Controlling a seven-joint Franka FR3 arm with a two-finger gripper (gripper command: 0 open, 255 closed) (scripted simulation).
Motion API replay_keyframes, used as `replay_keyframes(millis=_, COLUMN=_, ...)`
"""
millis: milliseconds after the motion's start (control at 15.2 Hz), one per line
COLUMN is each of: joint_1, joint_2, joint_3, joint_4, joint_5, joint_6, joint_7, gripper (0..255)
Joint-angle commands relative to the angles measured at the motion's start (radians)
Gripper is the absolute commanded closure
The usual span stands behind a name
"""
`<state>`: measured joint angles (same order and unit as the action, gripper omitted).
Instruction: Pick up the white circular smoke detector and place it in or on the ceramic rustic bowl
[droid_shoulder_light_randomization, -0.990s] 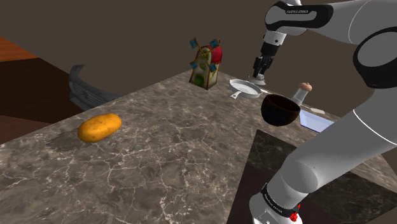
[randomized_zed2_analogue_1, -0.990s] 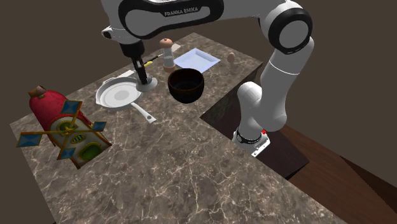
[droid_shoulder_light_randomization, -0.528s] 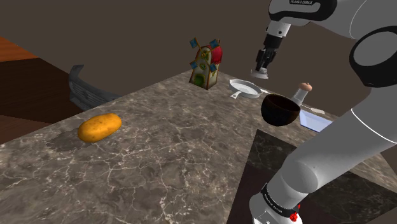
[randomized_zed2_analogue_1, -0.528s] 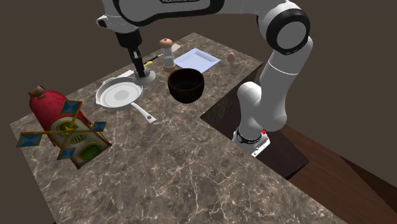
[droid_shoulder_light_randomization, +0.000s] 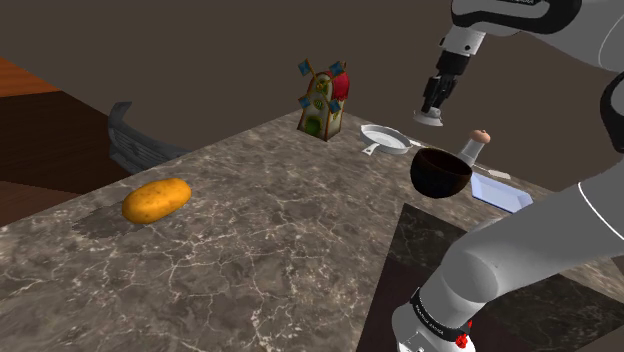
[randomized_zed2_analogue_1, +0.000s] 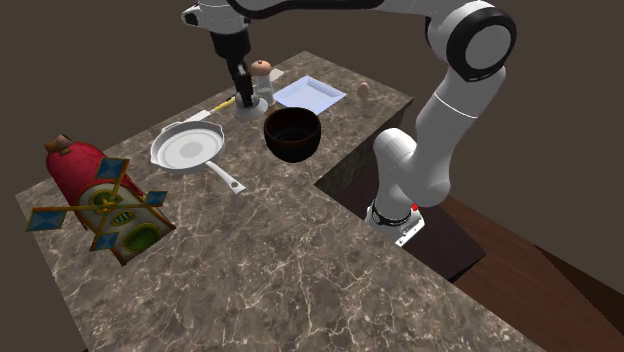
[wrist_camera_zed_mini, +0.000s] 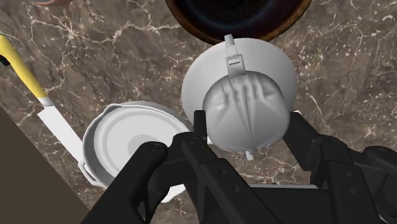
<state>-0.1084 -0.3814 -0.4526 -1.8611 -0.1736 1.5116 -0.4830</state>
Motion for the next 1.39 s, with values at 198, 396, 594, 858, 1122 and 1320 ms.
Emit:
replay_keyframes(millis=198, joint_1=-0.042, joint_2=-0.172, joint_3=0.02, joint_4=-0.101, joint_5=-0.061, joint_6=-0.061, joint_7=-0.011, gripper=255)
replay_keyframes(millis=396, joint_1=-0.071, joint_2=-0.267, joint_3=0.028, joint_4=-0.148, joint_5=-0.093, joint_6=-0.106, joint_7=-0.027, gripper=255)
replay_keyframes(millis=594, joint_1=-0.083, joint_2=-0.305, joint_3=0.027, joint_4=-0.194, joint_5=-0.105, joint_6=-0.095, joint_7=-0.03, gripper=255)
replay_keyframes(millis=858, joint_1=-0.089, joint_2=-0.326, joint_3=0.02, joint_4=-0.263, joint_5=-0.115, joint_6=-0.048, joint_7=-0.023, gripper=255)
replay_keyframes(millis=1122, joint_1=-0.095, joint_2=-0.344, joint_3=0.012, joint_4=-0.328, joint_5=-0.125, joint_6=0.0, joint_7=-0.017, gripper=255)
replay_keyframes(millis=1320, joint_1=-0.099, joint_2=-0.356, joint_3=0.005, joint_4=-0.375, joint_5=-0.133, joint_6=0.036, joint_7=-0.013, gripper=255)
